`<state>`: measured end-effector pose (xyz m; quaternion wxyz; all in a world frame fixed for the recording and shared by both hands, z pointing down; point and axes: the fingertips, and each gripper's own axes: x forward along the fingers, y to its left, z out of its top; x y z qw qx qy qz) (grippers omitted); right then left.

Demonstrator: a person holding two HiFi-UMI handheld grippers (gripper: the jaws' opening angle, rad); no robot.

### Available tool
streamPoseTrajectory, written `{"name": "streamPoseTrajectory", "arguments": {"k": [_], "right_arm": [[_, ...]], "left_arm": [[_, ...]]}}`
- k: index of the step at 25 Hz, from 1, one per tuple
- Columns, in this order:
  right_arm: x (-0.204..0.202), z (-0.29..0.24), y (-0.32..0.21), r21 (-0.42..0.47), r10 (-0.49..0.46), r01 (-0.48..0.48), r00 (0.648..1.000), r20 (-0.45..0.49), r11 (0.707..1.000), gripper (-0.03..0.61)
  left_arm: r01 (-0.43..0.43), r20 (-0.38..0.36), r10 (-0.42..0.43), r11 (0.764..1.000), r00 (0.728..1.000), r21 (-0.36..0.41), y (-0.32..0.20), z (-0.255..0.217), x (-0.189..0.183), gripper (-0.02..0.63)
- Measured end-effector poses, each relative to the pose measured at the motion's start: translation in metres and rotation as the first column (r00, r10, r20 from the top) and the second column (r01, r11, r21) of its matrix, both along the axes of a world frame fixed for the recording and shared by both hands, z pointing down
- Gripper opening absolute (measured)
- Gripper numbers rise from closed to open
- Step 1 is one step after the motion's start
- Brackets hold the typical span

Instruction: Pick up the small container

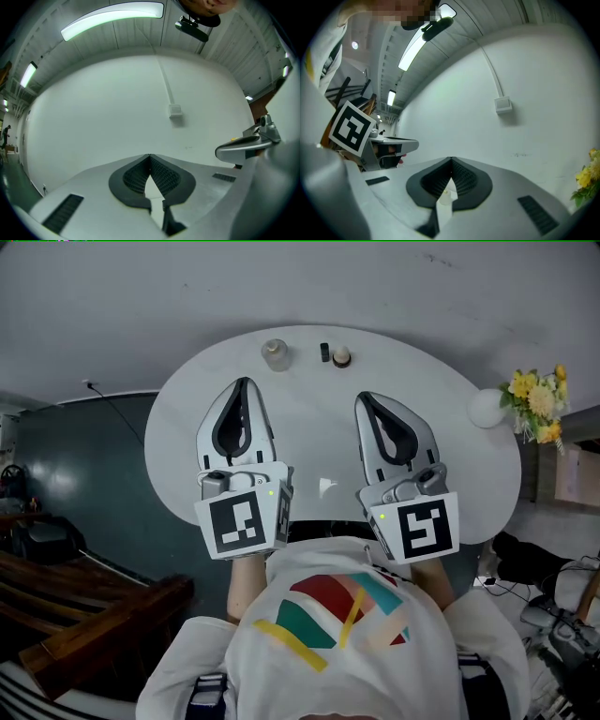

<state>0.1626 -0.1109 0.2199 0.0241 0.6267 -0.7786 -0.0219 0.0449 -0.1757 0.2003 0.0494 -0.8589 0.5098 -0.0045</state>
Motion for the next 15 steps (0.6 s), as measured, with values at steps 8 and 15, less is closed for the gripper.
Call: {"name": "streamPoseTrajectory", "arguments": {"k": [8, 15], "right_arm": [[-0.004, -0.01, -0.012, 0.029, 0.054, -0.053, 0.999, -0.004, 0.998, 0.012], [-0.008, -0.006, -0.017, 0.029, 0.06, -0.061, 0.998, 0.015, 0.998, 0.012]], "left_arm": [[-0.064, -0.033, 0.065, 0.998, 0.997, 0.012, -0.006, -0.009, 0.003, 0.018], [-0.061, -0.041, 0.062, 0.998, 0.997, 0.015, -0.01, -0.009, -0.008, 0.018]]}}
